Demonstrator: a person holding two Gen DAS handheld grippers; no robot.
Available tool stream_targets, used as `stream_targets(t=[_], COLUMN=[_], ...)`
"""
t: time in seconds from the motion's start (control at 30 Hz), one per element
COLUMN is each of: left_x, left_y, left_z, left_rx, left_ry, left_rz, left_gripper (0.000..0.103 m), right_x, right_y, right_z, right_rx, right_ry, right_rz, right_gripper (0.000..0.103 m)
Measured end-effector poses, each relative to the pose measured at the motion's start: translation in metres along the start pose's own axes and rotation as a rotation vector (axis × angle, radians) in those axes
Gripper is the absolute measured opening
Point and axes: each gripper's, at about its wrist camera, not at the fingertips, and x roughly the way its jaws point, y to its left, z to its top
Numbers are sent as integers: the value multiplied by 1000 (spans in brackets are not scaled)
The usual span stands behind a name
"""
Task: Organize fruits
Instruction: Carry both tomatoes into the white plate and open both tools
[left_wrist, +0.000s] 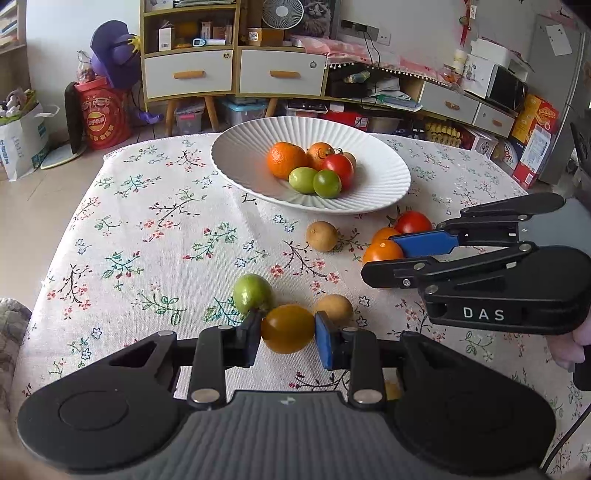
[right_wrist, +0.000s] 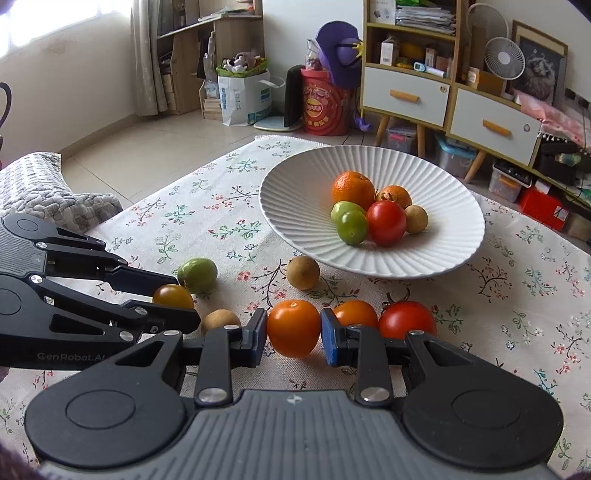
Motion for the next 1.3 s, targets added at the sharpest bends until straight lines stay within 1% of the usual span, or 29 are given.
stream_targets(t=[0.23,0.5,0.67,0.8,0.93,1.13,1.3], left_x=[-6,-6,-1,10,23,40,48], left_y=[0,-4,-11,-15,-20,-21,-26], left_z=[7,27,44,55,61,68,69], left_rx=[-21,-41,-52,-51,-27,-13,27], left_ry=[-27,-67,-101,-114,-122,-112,-96], left_rz=[-11,-12,-15,-9,19,57,80], left_gripper=[29,29,29,29,29,29,29], right_x=[-12,-16,-12,-6,1,7,13], right_y=[-11,-30,-44,-54,-60,-67,-71], right_z=[10,22,28,30,34,35,34], right_rx=[33,79,120,140,148,156,155], right_ry=[-47,-95,-107,-105,-101,-95,-85], right_rz=[-7,-47,-80,-108,-128,-142,-147], right_gripper=[28,28,28,28,28,28,28])
